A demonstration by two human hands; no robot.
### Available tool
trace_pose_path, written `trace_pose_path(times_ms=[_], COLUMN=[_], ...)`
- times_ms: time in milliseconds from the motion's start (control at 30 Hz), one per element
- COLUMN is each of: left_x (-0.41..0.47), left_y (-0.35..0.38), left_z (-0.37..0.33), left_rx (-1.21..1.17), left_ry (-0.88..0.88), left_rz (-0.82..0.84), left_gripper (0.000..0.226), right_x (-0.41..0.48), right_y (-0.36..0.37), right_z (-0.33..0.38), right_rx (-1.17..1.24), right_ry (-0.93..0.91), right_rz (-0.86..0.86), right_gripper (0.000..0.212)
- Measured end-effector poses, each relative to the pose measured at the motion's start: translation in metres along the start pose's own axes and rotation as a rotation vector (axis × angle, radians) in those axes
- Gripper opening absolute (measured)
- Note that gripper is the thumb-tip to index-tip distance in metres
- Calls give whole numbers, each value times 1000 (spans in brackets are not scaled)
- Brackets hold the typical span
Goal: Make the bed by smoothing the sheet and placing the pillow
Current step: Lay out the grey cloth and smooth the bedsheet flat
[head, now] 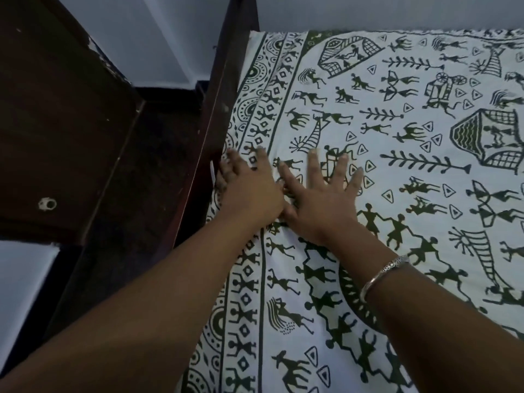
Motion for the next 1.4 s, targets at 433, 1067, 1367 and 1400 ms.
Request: trace_pose_path(times_ms=[433,1067,1367,1400], left_x=[17,68,55,61], left_y=[-28,-2,2,4], left_z=[-32,-14,-54,-40], left_rx=[-31,226,361,364], left_ry=[103,126,525,445], left_rz=[-151,44,-74,-50], left_gripper=[80,83,69,70], right_x=[17,-5,57,62], right_y=[-44,-41,-32,-38], right_z=[-23,-176,-66,-52], right_rx=[705,198,171,219], right_ry=[-85,515,76,-13], right_rz=[-159,-94,25,30], right_gripper=[63,72,62,62])
Point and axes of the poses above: each hand's wrist, its own x-axis towards the middle knuckle, its own y-axis out of the palm, z = x × y, the point moved 8 cm from there along x, towards the middle knuckle, and after that the axes turned 1 degree about x, right-handed, at the moved point
